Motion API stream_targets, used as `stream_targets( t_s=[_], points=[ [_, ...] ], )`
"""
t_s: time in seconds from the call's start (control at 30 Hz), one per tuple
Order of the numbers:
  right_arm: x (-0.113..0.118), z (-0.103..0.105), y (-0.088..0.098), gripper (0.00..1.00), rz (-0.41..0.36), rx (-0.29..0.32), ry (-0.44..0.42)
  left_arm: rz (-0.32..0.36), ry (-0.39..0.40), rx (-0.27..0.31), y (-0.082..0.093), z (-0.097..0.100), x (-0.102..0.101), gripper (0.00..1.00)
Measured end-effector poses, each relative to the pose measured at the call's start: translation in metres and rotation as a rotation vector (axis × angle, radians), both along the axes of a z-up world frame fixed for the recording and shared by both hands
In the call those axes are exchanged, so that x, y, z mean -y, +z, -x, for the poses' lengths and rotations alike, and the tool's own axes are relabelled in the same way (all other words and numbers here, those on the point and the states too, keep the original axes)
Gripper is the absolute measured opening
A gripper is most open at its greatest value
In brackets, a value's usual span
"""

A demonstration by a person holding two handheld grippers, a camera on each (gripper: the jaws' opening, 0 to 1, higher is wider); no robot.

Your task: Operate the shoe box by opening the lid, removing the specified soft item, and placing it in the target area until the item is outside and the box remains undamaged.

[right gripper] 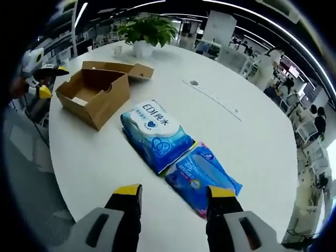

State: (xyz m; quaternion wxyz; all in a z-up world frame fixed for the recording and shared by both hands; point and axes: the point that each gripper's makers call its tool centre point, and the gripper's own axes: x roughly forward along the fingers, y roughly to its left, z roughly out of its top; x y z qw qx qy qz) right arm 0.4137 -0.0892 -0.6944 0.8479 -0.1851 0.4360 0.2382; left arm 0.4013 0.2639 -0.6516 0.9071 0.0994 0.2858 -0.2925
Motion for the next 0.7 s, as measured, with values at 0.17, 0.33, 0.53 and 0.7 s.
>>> stream_targets(
  t_s=[0.17,0.33,0.53,0.7],
  points=[
    [-0.011,0.006,0.003,0.48,-0.126,0.000,-0.087,0.030,0.008,0.012,0.009,-0.004,0.010,0.67],
    [-0.017,0.013,0.008,0.48,-0.191,0.021,-0.127,0.044,0.011,0.021,0.013,-0.007,0.020,0.67],
    [-0.016,0.013,0.005,0.49,-0.225,0.034,-0.135,0.046,0.007,0.020,0.011,-0.006,0.026,0.67],
    [-0.027,0.020,0.006,0.50,-0.239,0.046,-0.121,0.052,0.010,0.012,0.008,-0.005,0.026,0.67]
  ],
)
